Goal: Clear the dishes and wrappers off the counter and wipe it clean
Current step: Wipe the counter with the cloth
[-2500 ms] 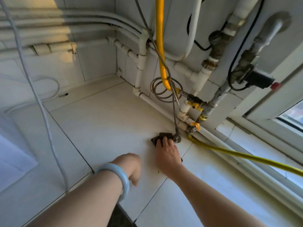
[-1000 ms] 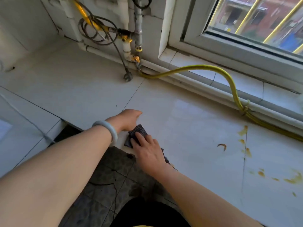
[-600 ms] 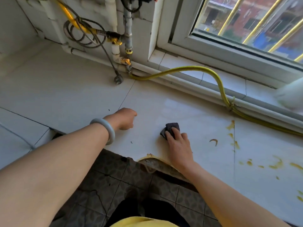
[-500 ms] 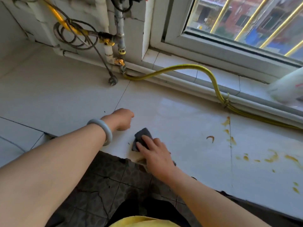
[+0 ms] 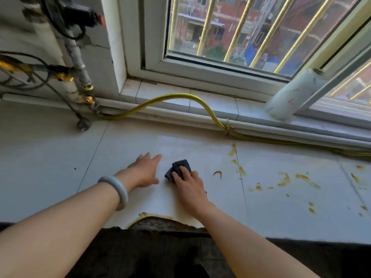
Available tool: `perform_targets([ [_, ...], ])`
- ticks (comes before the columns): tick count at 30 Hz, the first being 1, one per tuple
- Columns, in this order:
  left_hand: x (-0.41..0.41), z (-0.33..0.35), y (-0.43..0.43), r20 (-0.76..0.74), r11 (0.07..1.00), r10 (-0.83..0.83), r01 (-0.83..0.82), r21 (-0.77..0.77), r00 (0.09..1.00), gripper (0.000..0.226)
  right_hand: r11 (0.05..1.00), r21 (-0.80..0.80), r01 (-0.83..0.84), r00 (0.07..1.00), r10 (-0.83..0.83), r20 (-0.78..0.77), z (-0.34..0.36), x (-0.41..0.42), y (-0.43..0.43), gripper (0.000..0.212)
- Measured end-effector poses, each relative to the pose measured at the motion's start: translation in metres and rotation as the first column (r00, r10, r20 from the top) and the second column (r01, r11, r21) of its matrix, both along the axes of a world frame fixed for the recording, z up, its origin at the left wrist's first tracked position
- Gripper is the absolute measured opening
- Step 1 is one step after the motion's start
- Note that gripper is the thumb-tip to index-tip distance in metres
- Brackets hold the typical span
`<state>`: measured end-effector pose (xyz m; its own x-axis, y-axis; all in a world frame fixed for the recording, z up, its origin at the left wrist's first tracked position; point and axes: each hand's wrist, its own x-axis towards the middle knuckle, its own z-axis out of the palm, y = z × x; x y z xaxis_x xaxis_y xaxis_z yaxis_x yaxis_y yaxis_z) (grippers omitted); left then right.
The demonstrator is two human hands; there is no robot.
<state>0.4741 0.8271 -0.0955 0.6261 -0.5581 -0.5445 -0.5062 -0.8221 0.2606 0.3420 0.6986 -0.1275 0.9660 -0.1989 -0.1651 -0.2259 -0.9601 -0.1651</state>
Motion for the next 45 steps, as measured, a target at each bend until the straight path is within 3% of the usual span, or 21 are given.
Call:
perform_targets([
  [2, -0.005, -0.003, -0.023, -0.030, 1.000, -0.014, 0.014, -0.004, 0.999, 0.094, 0.999, -0.022, 0.023, 0.999, -0.024, -0.031, -0.008, -0.005, -0.011, 0.060],
  [6, -0.018, -0.005, -0.053, -0.073, 1.000, -0.023, 0.024, 0.017, 0.997, 0.098, 0.966, -0.058, 0.253, 0.964, -0.256, -0.066, -0.008, -0.021, -0.072, 0.062],
  [11, -0.028, -0.008, -0.073, -0.121, 0.997, 0.033, -0.024, 0.078, 0.992, 0.101, 0.901, -0.056, 0.431, 0.892, -0.434, -0.123, -0.001, -0.043, -0.128, 0.061],
  [13, -0.031, -0.011, -0.078, -0.118, 0.992, 0.056, -0.041, 0.119, 0.991, 0.104, 0.912, -0.029, 0.408, 0.911, -0.409, -0.055, 0.004, -0.029, -0.125, 0.061],
  [15, -0.032, -0.010, -0.082, -0.099, 0.988, 0.069, -0.055, 0.143, 0.993, 0.108, 0.969, -0.022, 0.246, 0.969, -0.246, 0.004, 0.006, -0.008, -0.109, 0.064],
  [17, -0.029, -0.006, -0.086, -0.074, 0.984, 0.067, -0.054, 0.167, 0.995, 0.117, 0.998, -0.031, 0.056, 0.998, -0.057, -0.025, 0.005, 0.011, -0.090, 0.061],
  [19, -0.025, -0.003, -0.090, -0.068, 0.982, 0.081, -0.068, 0.177, 0.994, 0.122, 0.999, -0.054, -0.009, 0.995, 0.003, -0.101, 0.001, 0.024, -0.081, 0.058],
  [26, -0.020, 0.002, -0.104, -0.037, 0.974, 0.075, -0.066, 0.215, 0.996, 0.119, 0.942, -0.143, 0.303, 0.933, -0.324, -0.159, 0.000, 0.004, -0.155, 0.063],
  [29, -0.034, 0.003, -0.121, 0.002, 0.941, 0.030, -0.029, 0.337, 1.000, 0.122, 0.917, -0.117, 0.380, 0.909, -0.394, -0.134, 0.005, 0.004, -0.169, 0.058],
  [33, -0.037, -0.012, -0.142, 0.007, 0.885, 0.097, -0.090, 0.457, 0.995, 0.134, 0.987, -0.069, 0.145, 0.988, -0.141, 0.056, 0.006, 0.044, -0.142, 0.059],
  [35, -0.032, -0.017, -0.147, -0.011, 0.868, 0.177, -0.151, 0.474, 0.984, 0.140, 0.997, -0.076, -0.009, 0.999, 0.012, 0.034, 0.004, 0.067, -0.125, 0.057],
  [37, -0.030, -0.018, -0.152, -0.019, 0.849, 0.220, -0.182, 0.497, 0.975, 0.143, 0.995, -0.088, -0.038, 0.999, 0.034, -0.041, -0.001, 0.082, -0.123, 0.057],
  [45, -0.031, -0.014, -0.168, -0.026, 0.812, 0.153, -0.111, 0.573, 0.988, 0.139, 0.925, -0.151, 0.350, 0.930, -0.362, -0.066, -0.008, 0.045, -0.197, 0.056],
])
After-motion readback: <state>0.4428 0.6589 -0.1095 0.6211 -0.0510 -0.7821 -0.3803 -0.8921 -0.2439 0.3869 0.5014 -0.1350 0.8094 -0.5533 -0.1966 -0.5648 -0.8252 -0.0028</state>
